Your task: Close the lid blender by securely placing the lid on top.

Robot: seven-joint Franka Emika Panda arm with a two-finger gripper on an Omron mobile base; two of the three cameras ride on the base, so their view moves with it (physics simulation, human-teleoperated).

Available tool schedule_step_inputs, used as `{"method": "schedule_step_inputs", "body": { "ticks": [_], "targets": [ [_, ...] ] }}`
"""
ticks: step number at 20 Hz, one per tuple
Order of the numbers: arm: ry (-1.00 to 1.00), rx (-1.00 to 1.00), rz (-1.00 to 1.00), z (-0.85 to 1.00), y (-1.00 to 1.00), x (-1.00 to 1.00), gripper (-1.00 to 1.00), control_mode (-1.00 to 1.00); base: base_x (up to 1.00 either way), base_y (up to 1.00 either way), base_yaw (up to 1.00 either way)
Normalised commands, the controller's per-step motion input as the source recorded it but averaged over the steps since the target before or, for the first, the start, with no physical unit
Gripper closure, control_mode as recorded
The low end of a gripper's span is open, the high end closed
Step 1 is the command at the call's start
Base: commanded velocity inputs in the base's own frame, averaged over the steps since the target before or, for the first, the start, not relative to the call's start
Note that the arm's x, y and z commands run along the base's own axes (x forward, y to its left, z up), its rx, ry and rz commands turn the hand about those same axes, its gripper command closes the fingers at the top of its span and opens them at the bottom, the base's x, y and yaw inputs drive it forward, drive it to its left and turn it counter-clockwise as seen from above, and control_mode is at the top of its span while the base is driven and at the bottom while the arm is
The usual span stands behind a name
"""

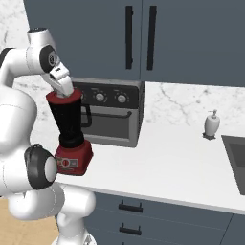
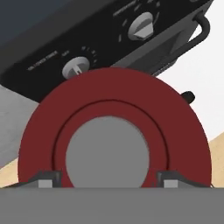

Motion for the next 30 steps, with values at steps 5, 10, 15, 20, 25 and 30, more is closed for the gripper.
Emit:
{"method": "schedule_step_inputs", "body": {
  "ticks": [5, 10, 15, 20, 25, 30],
  "targets": [
    [-0.21, 0.01, 0.0, 0.1, 0.0, 0.0, -1.0, -1.0, 0.0, 0.0, 0.0],
    [-0.17, 0.03, 0.0, 0.29, -0.03, -0.32, -1.0, -1.0, 0.0, 0.0, 0.0],
    [-0.19, 0.12, 0.0, 0.15, -0.42, -0.87, -1.0, -1.0, 0.0, 0.0, 0.0],
    [-0.13, 0.1, 0.0, -0.17, -0.97, -0.56, -1.0, -1.0, 0.0, 0.0, 0.0],
    [-0.05, 0.0, 0.03, -0.16, -0.87, -0.05, -1.0, -1.0, 0.0, 0.0, 0.0],
    [0.0, 0.0, 0.01, -0.16, -0.57, 0.0, -1.0, -1.0, 0.0, 0.0, 0.0]
  ]
}}
